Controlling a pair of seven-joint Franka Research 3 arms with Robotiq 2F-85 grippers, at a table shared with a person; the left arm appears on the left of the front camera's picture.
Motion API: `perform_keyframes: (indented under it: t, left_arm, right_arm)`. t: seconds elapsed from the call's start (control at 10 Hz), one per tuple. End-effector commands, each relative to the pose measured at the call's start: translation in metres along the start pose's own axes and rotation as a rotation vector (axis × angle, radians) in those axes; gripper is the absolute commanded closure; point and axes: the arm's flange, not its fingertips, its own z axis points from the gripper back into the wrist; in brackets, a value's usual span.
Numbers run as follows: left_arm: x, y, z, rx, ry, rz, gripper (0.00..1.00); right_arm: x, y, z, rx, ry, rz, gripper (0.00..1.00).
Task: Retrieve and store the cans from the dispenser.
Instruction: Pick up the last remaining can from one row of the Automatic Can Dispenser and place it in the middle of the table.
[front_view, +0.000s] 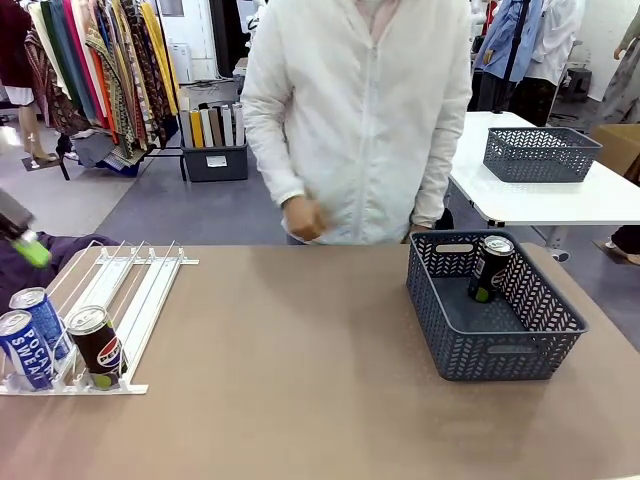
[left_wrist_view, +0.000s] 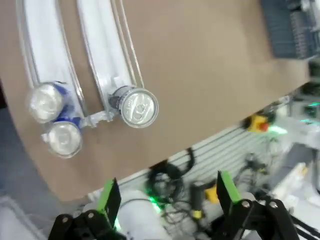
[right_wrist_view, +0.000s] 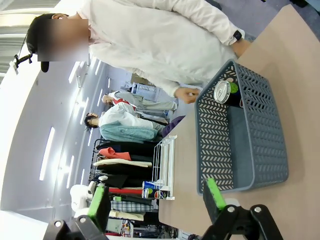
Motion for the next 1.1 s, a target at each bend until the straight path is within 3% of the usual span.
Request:
perform_keyframes:
  t: [0.0, 0.2, 0.4, 0.5, 0.7, 0.8, 1.0]
  left_arm:
    - [0.007, -0.016, -0.038, 0.161, 0.000, -0.024, 0.00]
    - [0.019, -0.030, -0.057, 0.239, -0.059, 0.066, 0.00]
    - [0.027, -0.036, -0.051, 0.190, -0.089, 0.184, 0.00]
    - [0.021, -0.039, -0.059, 0.215, -0.053, 0.026, 0.00]
    - [0.025, -0.036, -0.059, 0.208, -0.070, 0.094, 0.00]
    - [0.031, -0.029, -0.077, 0.295, -0.050, 0.103, 0.00]
    - [0.031, -0.016, -0.105, 0.341, -0.018, 0.127, 0.00]
  right_arm:
    - [0.003, 0.003, -0.001, 0.026, -0.018, 0.007, 0.00]
    - [0.003, 0.003, -0.001, 0.026, -0.018, 0.007, 0.00]
    - [0.003, 0.003, -0.001, 0.026, -0.018, 0.007, 0.00]
    - [0.003, 0.003, -0.001, 0.026, -0.018, 0.007, 0.00]
    - [0.003, 0.003, -0.001, 0.026, -0.018, 0.007, 0.00]
    - [0.003, 0.003, -0.001, 0.026, -0.018, 0.007, 0.00]
    - [0.003, 0.003, -0.001, 0.026, -0.018, 0.007, 0.00]
